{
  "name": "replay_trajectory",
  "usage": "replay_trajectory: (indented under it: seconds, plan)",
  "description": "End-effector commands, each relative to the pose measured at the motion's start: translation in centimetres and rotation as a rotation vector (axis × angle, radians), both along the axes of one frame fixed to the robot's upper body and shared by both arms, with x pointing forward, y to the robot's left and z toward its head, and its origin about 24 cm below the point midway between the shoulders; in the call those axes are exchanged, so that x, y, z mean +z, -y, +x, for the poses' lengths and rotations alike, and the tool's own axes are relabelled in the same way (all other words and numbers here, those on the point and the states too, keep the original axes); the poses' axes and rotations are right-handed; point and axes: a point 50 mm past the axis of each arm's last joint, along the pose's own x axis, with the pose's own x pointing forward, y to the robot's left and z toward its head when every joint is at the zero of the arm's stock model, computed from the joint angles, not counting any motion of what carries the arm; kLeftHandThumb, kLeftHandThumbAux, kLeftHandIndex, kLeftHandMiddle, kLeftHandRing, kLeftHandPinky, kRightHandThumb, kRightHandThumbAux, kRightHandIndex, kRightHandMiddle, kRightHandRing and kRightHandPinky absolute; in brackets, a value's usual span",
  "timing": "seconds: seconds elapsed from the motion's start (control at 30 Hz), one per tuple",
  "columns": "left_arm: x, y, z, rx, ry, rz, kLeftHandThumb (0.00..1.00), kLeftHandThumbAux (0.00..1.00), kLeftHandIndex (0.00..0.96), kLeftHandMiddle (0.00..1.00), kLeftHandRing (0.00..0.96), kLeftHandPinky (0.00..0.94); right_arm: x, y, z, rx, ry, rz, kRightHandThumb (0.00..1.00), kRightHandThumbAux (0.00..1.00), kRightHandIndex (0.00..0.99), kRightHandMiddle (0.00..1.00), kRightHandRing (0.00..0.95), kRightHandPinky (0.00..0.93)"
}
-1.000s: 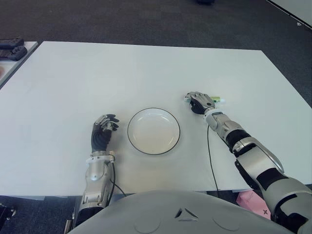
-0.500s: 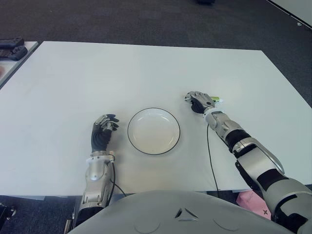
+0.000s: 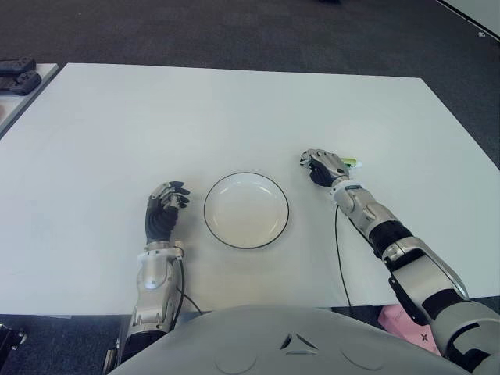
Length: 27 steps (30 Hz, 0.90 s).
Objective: Put the toothpaste on the table into the plate.
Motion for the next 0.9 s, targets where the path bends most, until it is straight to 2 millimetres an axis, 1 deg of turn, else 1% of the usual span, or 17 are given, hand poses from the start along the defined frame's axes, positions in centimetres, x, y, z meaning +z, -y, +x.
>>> replay_trajectory:
  seconds: [0.03, 0.33, 0.4, 0.57, 0.67, 0.9]
  plan:
    - [-0.9, 0.0, -0.5, 0.015, -0.062, -0.006, 0.831, 0.684, 0.383, 0.498, 0.559, 0.532, -1.1, 1.1, -1.4, -0.035, -0.07, -0.004, 0.952, 0.659, 0.377, 0.518, 0.557, 0.829]
    - [-0.9, 0.0, -0.5, 0.013, -0.063, 0.002, 0.83, 0.685, 0.383, 0.495, 0.558, 0.532, 1.2, 1.1, -1.4, -0.047, 0.072, 0.112, 0.951, 0.661, 0.373, 0.509, 0.549, 0.805]
    - [-0.9, 0.0, -0.4, 0.014, -0.063, 0.002, 0.83, 0.685, 0.382, 0.496, 0.559, 0.533, 1.4, 1.1, -1.4, -0.049, 0.08, 0.12, 0.951, 0.661, 0.372, 0.507, 0.548, 0.8]
    - [-0.9, 0.0, -0.3, 0.007, -0.057, 0.006, 0.83, 0.684, 0.383, 0.497, 0.562, 0.536, 3.1, 0.7, -1.5, -0.037, 0.14, 0.19, 0.951, 0.661, 0.371, 0.504, 0.548, 0.793]
    - [-0.9, 0.0, -0.3, 0.006, -0.056, 0.006, 0.83, 0.684, 0.384, 0.496, 0.562, 0.537, 3.6, 0.5, -1.6, -0.032, 0.16, 0.217, 0.951, 0.661, 0.371, 0.504, 0.547, 0.79]
    - [-0.9, 0.0, -0.2, 0.003, -0.056, 0.003, 0.831, 0.682, 0.393, 0.49, 0.561, 0.539, 5.8, -0.3, -1.8, 0.012, 0.242, 0.295, 0.952, 0.66, 0.375, 0.505, 0.54, 0.782]
